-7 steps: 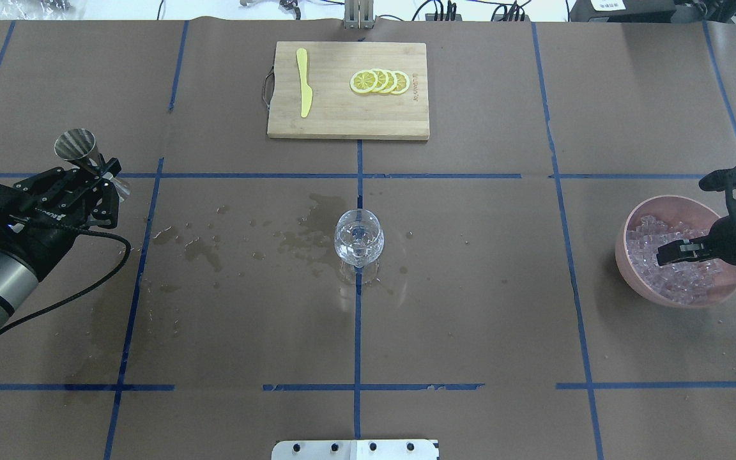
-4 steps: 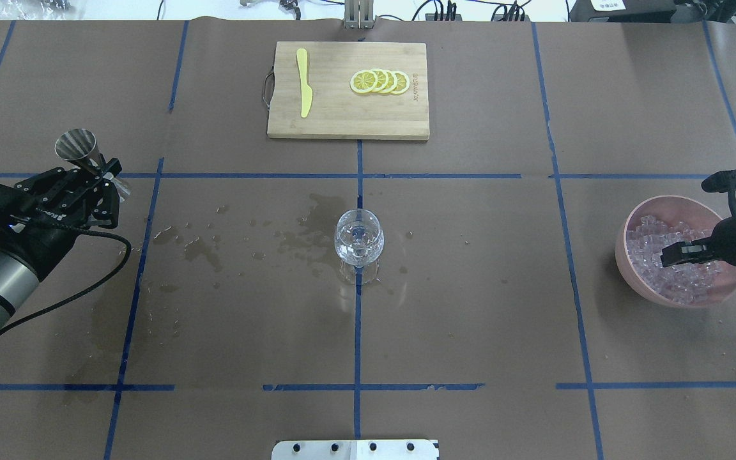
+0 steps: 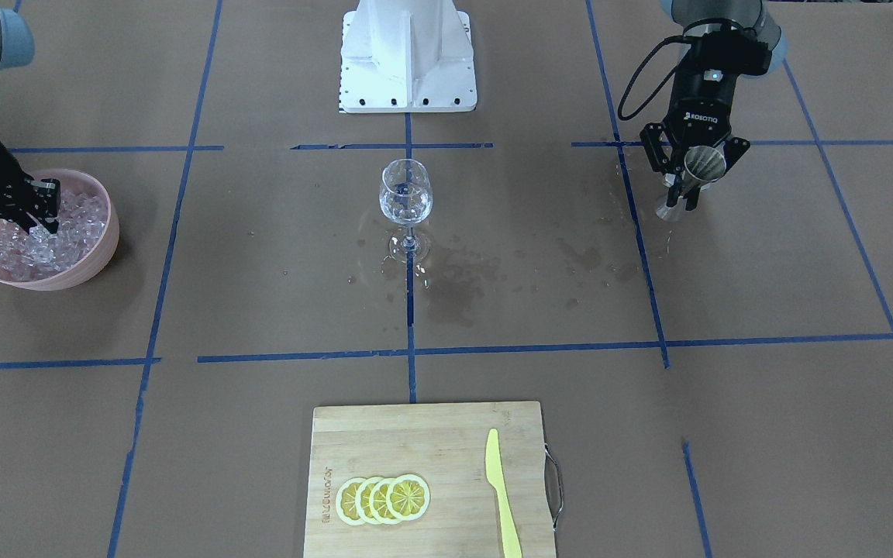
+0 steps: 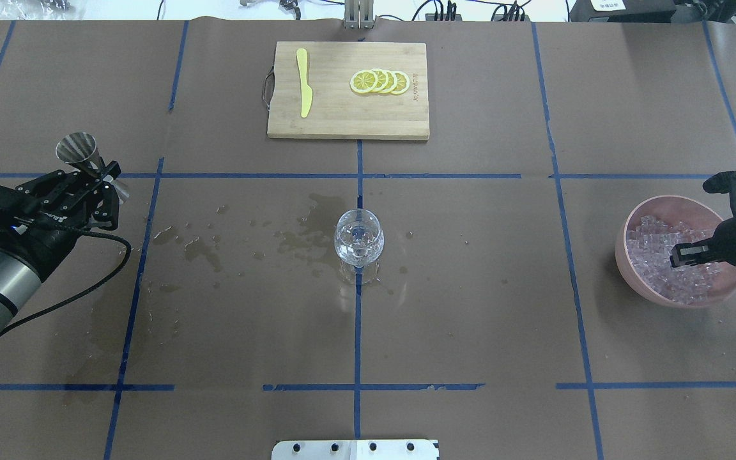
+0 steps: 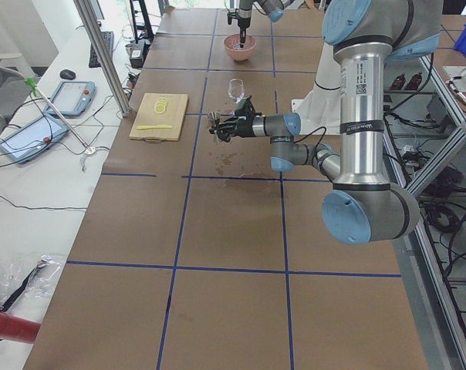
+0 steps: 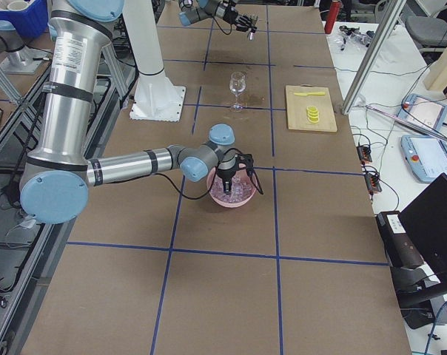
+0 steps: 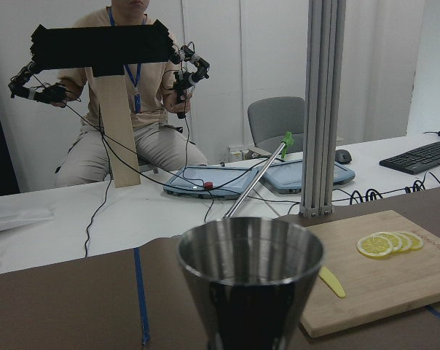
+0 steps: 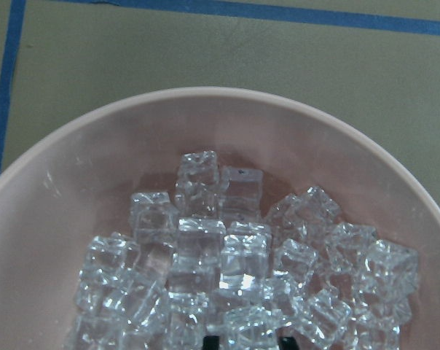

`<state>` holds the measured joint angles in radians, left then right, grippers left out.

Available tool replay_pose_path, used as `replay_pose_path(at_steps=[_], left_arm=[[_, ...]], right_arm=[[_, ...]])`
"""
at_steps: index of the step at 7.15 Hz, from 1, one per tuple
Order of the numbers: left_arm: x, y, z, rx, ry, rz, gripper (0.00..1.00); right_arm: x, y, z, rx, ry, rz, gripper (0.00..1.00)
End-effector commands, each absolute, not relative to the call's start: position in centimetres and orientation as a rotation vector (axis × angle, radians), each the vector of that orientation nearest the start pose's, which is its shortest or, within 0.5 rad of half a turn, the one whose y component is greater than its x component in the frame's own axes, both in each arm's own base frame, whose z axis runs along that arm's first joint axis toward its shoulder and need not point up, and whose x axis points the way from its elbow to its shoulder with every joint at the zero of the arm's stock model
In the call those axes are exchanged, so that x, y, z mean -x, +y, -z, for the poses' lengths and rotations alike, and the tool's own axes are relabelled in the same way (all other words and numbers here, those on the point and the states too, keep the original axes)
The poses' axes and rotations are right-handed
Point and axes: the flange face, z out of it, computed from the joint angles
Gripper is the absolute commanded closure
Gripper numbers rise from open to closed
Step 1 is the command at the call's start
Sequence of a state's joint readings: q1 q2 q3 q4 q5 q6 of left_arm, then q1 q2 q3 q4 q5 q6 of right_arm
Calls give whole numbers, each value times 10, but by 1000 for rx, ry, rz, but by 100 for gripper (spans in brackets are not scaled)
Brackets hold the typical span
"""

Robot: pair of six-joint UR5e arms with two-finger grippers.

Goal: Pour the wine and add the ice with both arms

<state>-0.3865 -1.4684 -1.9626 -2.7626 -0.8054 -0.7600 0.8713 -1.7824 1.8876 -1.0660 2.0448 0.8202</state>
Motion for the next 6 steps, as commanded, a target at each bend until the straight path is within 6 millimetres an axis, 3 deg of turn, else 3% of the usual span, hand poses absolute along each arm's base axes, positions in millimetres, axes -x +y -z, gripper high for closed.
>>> replay_pose_path(at_steps=[1, 3, 4, 5, 6], left_arm=[[-307, -343, -383, -1280, 794, 225, 100], [-309, -344, -385, -1279, 792, 222, 100], [-309, -344, -385, -1280, 791, 223, 100], [-310, -344, -388, -1274, 793, 229, 100], [-310, -344, -388, -1273, 794, 230, 100]], right_arm=[[211, -388, -552, -119, -743, 32, 70], [210, -388, -551, -122, -745, 31, 75], [210, -388, -550, -123, -746, 31, 92], [209, -388, -549, -128, -746, 31, 100], [205, -384, -547, -131, -746, 31, 100]])
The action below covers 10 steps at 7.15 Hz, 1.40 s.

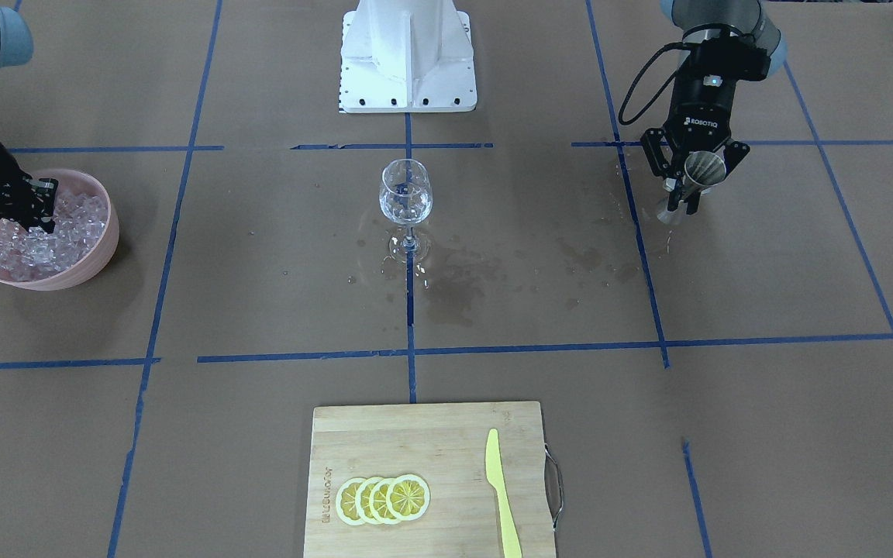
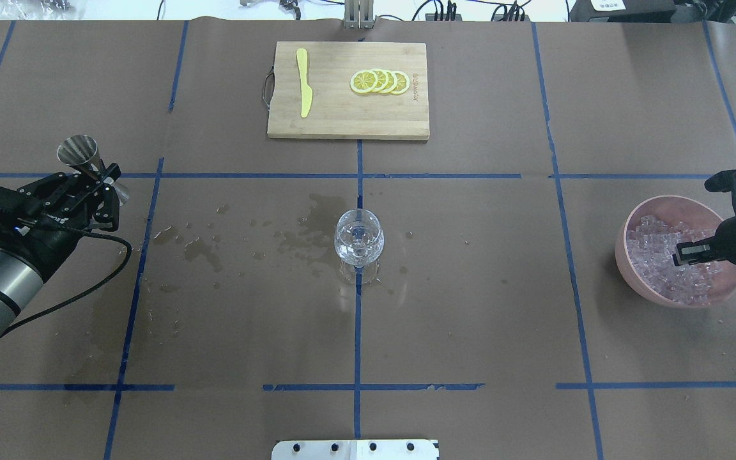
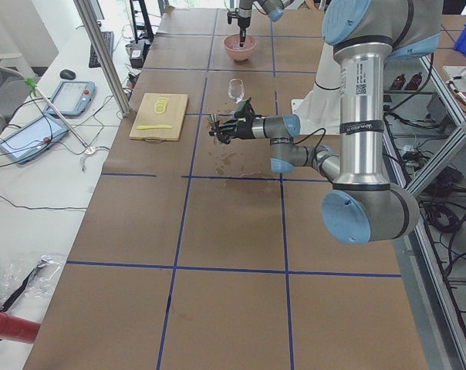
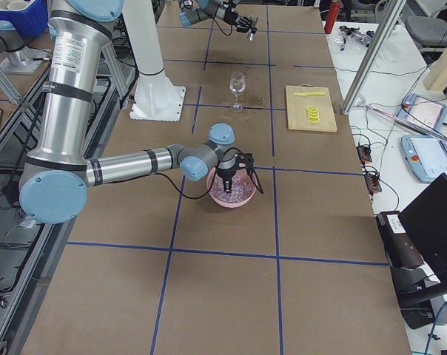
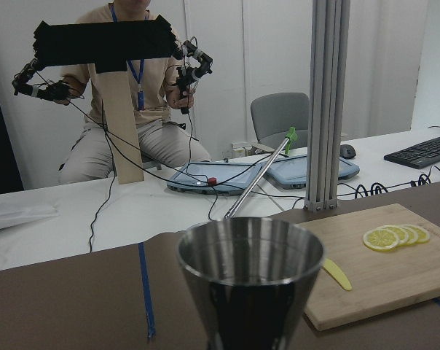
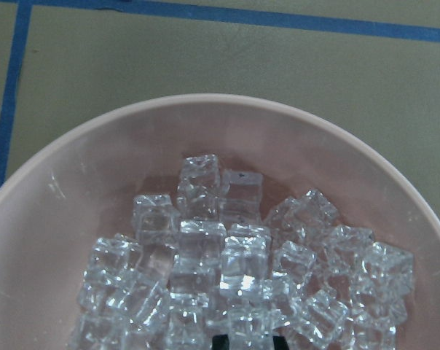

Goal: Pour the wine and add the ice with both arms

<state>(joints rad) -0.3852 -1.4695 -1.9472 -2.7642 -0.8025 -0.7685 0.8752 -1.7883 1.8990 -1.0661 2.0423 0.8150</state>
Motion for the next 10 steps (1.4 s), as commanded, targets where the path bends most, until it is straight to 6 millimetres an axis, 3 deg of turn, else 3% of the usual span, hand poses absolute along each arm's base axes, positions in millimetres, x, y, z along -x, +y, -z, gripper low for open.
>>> replay_pose_path(at_steps=[1, 3, 6, 8, 10], left_arm=[[-310, -344, -388, -1273, 794, 230, 100], [-316, -347, -405, -1247, 788, 251, 100], [-331, -351, -448, -1172, 790, 317, 100], [-338, -348, -461, -1130, 824, 389, 100], [-364, -320, -484, -1171, 768, 417, 100]], right_arm=[[200, -379, -541, -137, -751, 32, 100], [188, -374, -526, -158, -766, 24, 100], [168, -377, -502, -197, -802, -4, 100], [155, -380, -485, -200, -857, -13, 100], [141, -382, -469, -215, -895, -26, 100]])
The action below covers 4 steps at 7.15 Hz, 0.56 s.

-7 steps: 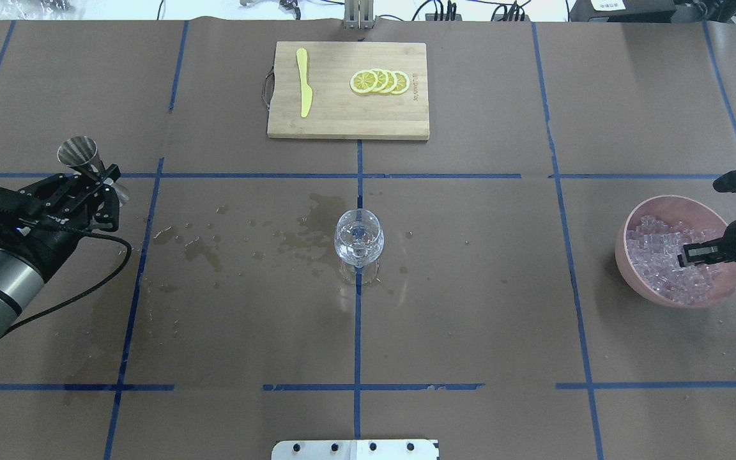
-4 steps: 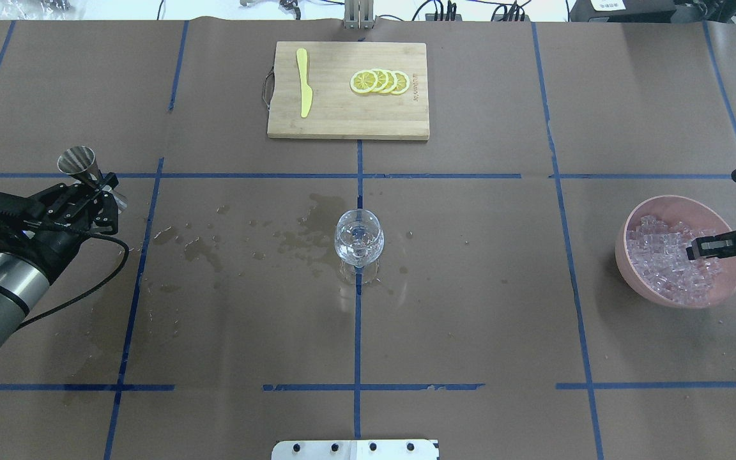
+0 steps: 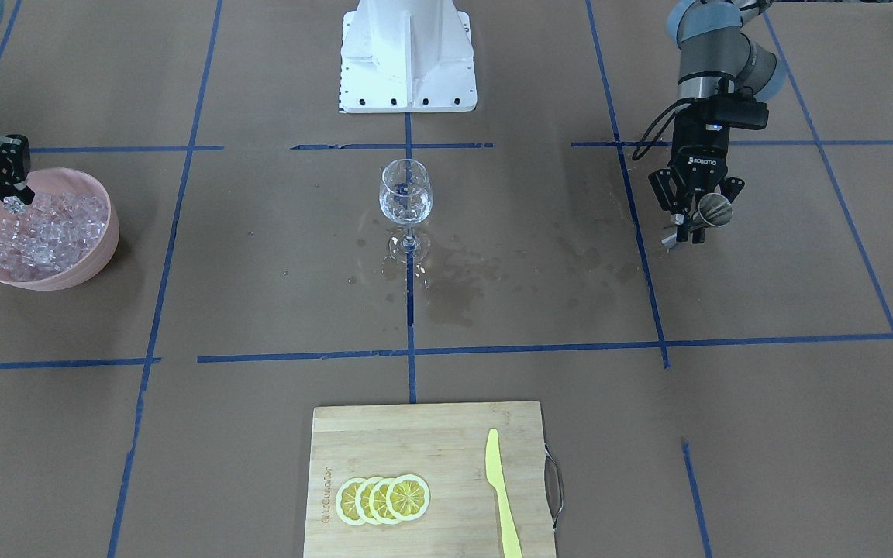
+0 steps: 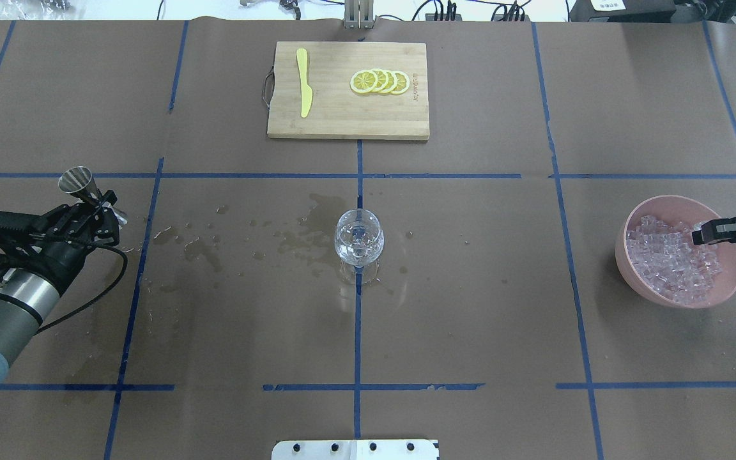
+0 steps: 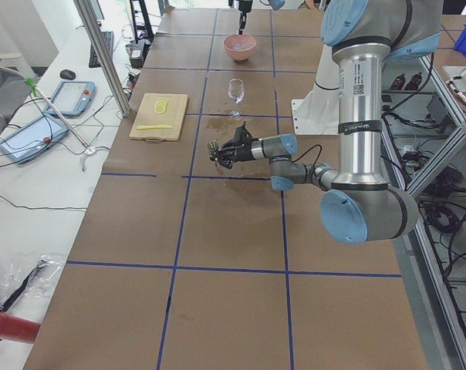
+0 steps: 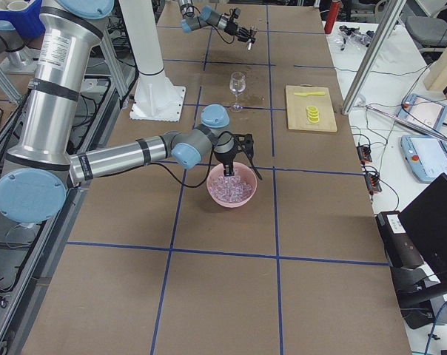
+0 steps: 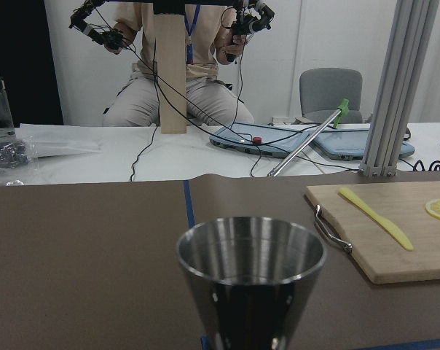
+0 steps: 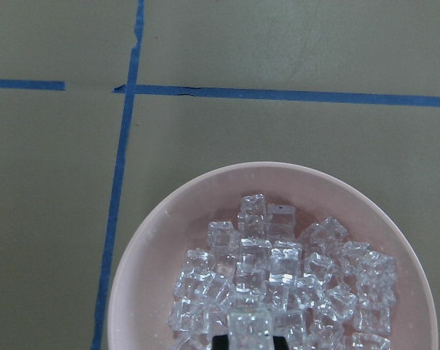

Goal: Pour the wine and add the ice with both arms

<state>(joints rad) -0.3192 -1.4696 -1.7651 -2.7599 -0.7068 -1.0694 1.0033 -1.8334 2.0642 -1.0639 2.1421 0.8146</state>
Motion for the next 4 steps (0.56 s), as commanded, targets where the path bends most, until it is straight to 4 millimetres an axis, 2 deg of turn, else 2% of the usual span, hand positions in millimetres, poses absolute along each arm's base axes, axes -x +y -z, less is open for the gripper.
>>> replay_pose_path(at_steps=[1, 4], left_arm=[[-373, -310, -498, -1177, 758, 445, 100], [-385, -286, -509, -1235, 733, 497, 100]], right_arm=[[137, -384, -466, -224, -900, -35, 100], [134, -383, -455, -244, -912, -36, 100]])
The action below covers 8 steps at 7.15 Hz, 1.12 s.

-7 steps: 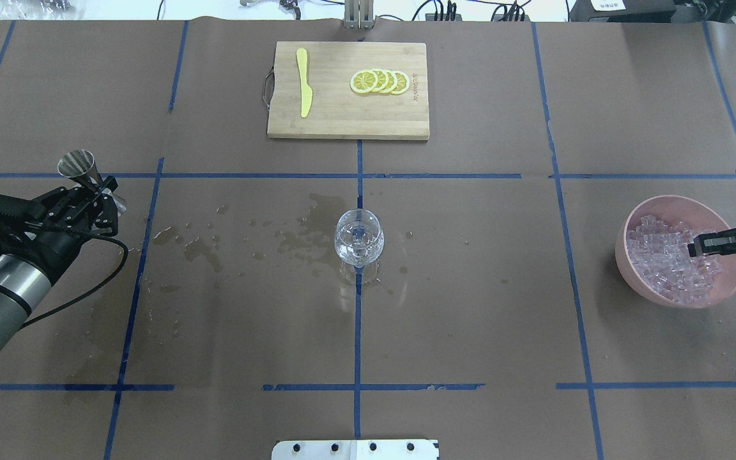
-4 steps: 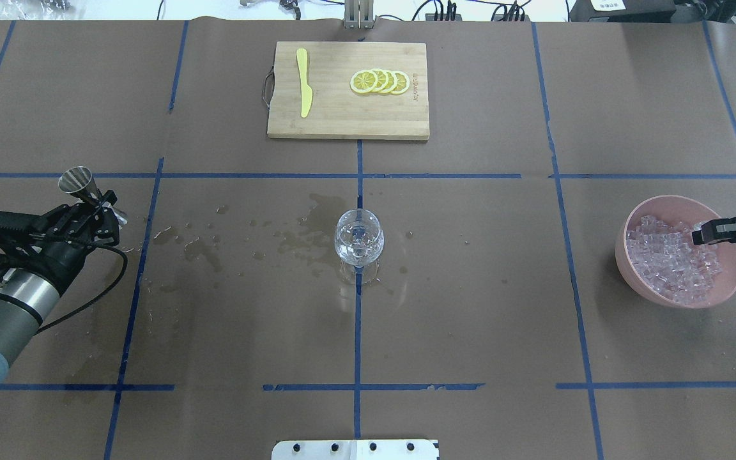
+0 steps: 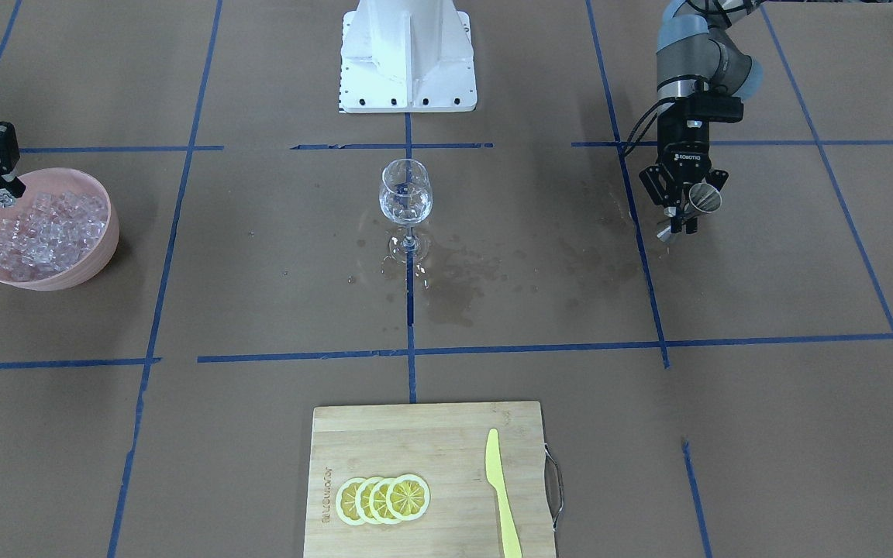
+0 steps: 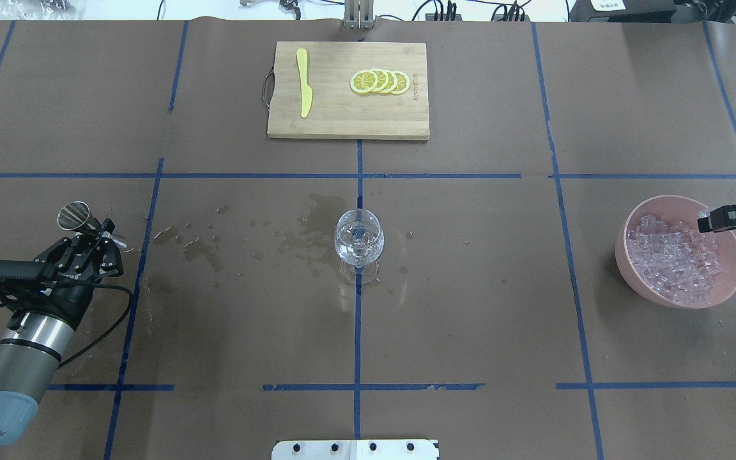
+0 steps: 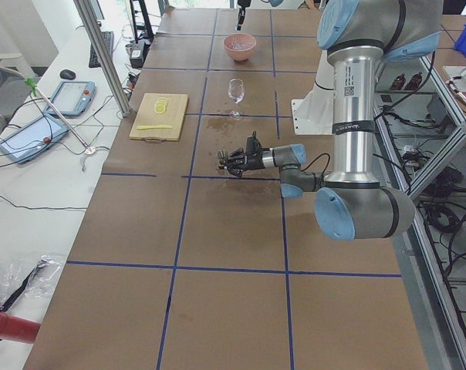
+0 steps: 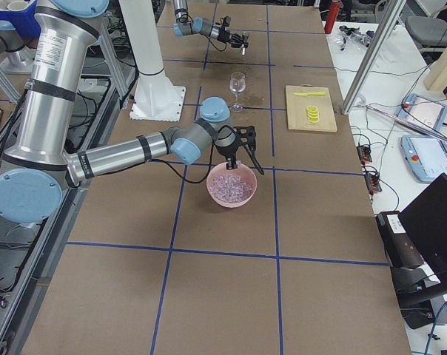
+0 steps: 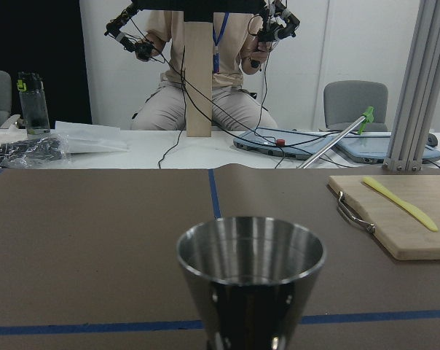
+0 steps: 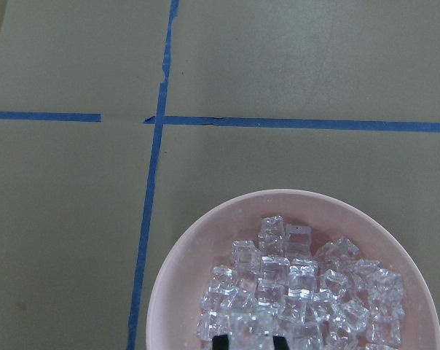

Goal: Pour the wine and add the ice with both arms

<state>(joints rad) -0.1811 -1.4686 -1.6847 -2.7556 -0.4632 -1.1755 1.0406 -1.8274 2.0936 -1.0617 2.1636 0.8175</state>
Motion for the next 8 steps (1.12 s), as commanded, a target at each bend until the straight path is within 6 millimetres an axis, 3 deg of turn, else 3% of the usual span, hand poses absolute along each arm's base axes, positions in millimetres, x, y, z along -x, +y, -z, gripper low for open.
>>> replay_pose_path(at_steps=[1, 4, 6, 8], left_arm=[[-388, -279, -514, -1250, 727, 508, 100], [-400, -266, -534, -1265, 708, 507, 100], [-408, -260, -533, -1258, 719, 492, 100], [-408, -260, -534, -1262, 708, 480, 77]], right_arm=[[133, -383, -450, -251, -918, -39, 100], [130, -379, -432, -292, -941, -31, 100], [128, -379, -425, -308, -958, -41, 100], [127, -381, -418, -329, -984, -55, 100]])
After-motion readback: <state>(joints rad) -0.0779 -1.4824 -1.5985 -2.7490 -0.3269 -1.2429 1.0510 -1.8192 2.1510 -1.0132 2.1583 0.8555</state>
